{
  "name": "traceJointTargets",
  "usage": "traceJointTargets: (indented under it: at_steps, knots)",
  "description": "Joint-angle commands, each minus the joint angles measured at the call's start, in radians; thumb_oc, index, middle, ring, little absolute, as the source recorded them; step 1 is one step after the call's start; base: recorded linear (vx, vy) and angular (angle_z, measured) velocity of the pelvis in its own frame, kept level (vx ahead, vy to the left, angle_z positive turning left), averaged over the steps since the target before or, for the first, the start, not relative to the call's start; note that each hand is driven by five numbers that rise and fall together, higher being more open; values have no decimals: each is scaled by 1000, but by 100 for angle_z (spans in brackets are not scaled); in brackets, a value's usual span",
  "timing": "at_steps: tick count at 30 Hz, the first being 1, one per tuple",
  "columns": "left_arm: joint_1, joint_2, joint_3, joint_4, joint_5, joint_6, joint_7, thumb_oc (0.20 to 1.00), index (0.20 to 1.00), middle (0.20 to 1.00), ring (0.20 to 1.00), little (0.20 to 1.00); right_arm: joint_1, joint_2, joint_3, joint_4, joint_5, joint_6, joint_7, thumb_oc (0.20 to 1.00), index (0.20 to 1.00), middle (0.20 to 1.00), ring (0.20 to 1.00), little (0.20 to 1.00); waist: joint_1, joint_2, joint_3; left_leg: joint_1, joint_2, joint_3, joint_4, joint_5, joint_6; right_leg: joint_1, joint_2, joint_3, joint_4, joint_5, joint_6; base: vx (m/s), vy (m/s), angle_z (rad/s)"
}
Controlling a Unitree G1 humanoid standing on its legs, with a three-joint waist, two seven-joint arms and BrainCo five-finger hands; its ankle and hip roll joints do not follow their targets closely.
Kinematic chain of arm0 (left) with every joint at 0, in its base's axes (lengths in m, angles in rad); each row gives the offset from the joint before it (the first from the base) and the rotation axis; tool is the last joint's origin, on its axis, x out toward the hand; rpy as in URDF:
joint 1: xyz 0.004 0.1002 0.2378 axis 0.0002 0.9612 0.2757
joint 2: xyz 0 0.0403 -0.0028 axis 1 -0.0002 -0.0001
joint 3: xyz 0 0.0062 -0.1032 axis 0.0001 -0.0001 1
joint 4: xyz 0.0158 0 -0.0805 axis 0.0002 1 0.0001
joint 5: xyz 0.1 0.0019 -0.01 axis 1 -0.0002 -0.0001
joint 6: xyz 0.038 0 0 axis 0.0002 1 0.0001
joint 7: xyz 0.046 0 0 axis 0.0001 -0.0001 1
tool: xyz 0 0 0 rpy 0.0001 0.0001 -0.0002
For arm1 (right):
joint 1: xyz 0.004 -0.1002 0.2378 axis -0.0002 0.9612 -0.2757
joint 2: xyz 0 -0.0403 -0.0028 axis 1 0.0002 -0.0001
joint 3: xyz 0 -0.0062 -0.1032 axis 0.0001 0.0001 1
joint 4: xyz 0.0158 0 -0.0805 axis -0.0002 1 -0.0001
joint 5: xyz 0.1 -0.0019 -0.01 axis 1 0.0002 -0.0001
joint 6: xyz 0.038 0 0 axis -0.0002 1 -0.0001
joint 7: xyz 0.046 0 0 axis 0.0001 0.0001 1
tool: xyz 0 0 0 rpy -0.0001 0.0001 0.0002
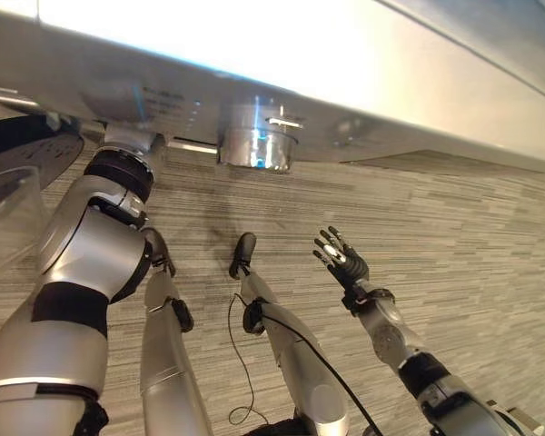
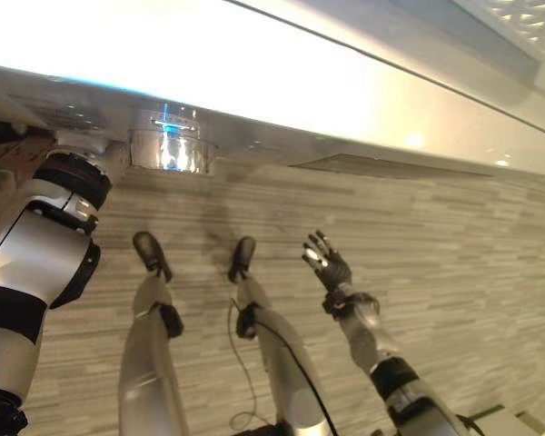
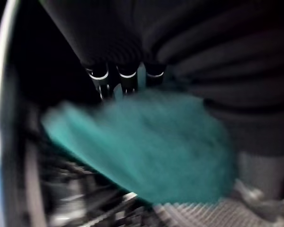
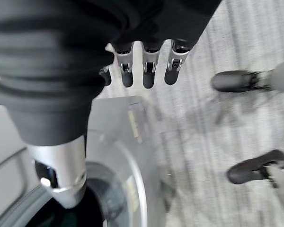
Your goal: Grab the laundry basket,head to the washer,open it,put in the laundry and shut it.
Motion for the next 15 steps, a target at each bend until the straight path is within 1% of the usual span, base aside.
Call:
traceJointTargets:
  at_steps: [1, 2, 3, 4, 5, 6, 7, 8, 10, 11, 12, 13, 15]
  knots:
    - [-226, 66, -1, -37, 239, 3, -46, 1000, 1000, 1000, 1000, 1000, 74, -42, -86, -53, -16, 22, 32, 1000, 1000, 1000, 1000, 1000, 60, -1, 26, 114, -46, 7, -167, 38, -19, 130, -64, -34, 145, -168, 124, 2, -36, 6]
    - [-166, 38, 6, -88, 232, 18, -87, 1000, 1000, 1000, 1000, 1000, 75, -36, -89, -35, -10, 36, 30, 1000, 1000, 1000, 1000, 1000, 66, 1, 31, 111, -49, 3, -165, 36, -19, 127, -63, -35, 147, -169, 122, 0, -26, 6]
    - [-163, 38, 8, -93, 232, 20, -86, 1000, 1000, 1000, 1000, 1000, 76, -36, -89, -35, -10, 36, 30, 1000, 1000, 1000, 1000, 1000, 67, 1, 31, 112, -48, 3, -164, 36, -19, 127, -62, -36, 148, -169, 122, 4, -20, 6]
    - [-110, 22, 12, -155, 199, 23, -116, 1000, 1000, 1000, 1000, 1000, 81, -36, -88, -32, -11, 43, 30, 1000, 1000, 1000, 1000, 1000, 72, 3, 31, 109, -49, 0, -166, 36, -19, 125, -61, -37, 146, -169, 121, 6, -10, 11]
    - [-53, -4, 29, -214, 149, 23, -120, 1000, 1000, 1000, 1000, 1000, 84, -34, -84, -28, -15, 52, 25, 1000, 1000, 1000, 1000, 1000, 77, 6, 32, 107, -50, -2, -168, 37, -19, 123, -61, -37, 145, -169, 121, 12, -9, 14]
    - [-14, -47, 41, -278, 70, 3, -118, 1000, 1000, 1000, 1000, 1000, 83, -37, -73, -27, -21, 60, 20, 1000, 1000, 1000, 1000, 1000, 79, 8, 32, 105, -51, -4, -171, 38, -18, 120, -60, -37, 144, -169, 120, 10, -4, 17]
    - [21, -78, 47, -322, 24, -2, -117, 1000, 1000, 1000, 1000, 1000, 86, -41, -66, -28, -22, 66, 16, 1000, 1000, 1000, 1000, 1000, 82, 11, 32, 106, -51, -6, -175, 39, -18, 119, -60, -39, 144, -168, 120, 9, 2, 14]
    - [61, -130, 62, -363, -38, -24, -103, 1000, 1000, 1000, 1000, 1000, 88, -47, -51, -29, -24, 71, 14, 1000, 1000, 1000, 1000, 1000, 84, 12, 32, 104, -54, -7, -180, 42, -17, 115, -60, -40, 144, -169, 120, 5, 3, 15]
    - [121, -265, 83, -407, -161, -61, -85, 1000, 1000, 1000, 1000, 1000, 85, -65, -25, -38, -21, 79, 7, 1000, 1000, 1000, 1000, 1000, 79, 15, 32, 108, -57, -10, -192, 49, -18, 113, -59, -40, 145, -173, 119, 6, 7, 13]
    - [158, -368, 79, -395, -166, -47, -70, 1000, 1000, 1000, 1000, 1000, 71, -78, -12, -41, -8, 76, 0, 1000, 1000, 1000, 1000, 1000, 73, 18, 32, 115, -58, -12, -197, 52, -17, 112, -59, -38, 153, -177, 117, 5, 6, 12]
    - [159, -371, 79, -396, -165, -46, -68, 1000, 1000, 1000, 1000, 1000, 72, -79, -14, -41, -8, 76, 0, 1000, 1000, 1000, 1000, 1000, 74, 19, 32, 116, -58, -12, -198, 52, -17, 112, -59, -38, 154, -178, 117, 0, 6, 13]
    - [174, -395, 75, -380, -126, -29, -62, 1000, 1000, 1000, 1000, 1000, 65, -80, -15, -38, -2, 74, -2, 1000, 1000, 1000, 1000, 1000, 74, 22, 32, 118, -59, -12, -199, 54, -17, 111, -60, -37, 156, -179, 116, -10, 11, 9]
    - [214, -427, 63, -346, -6, 18, -63, 1000, 1000, 1000, 1000, 1000, 59, -74, -24, -39, 4, 77, 4, 1000, 1000, 1000, 1000, 1000, 74, 28, 32, 123, -61, -10, -197, 54, -15, 108, -62, -33, 163, -179, 115, -27, 25, 5]
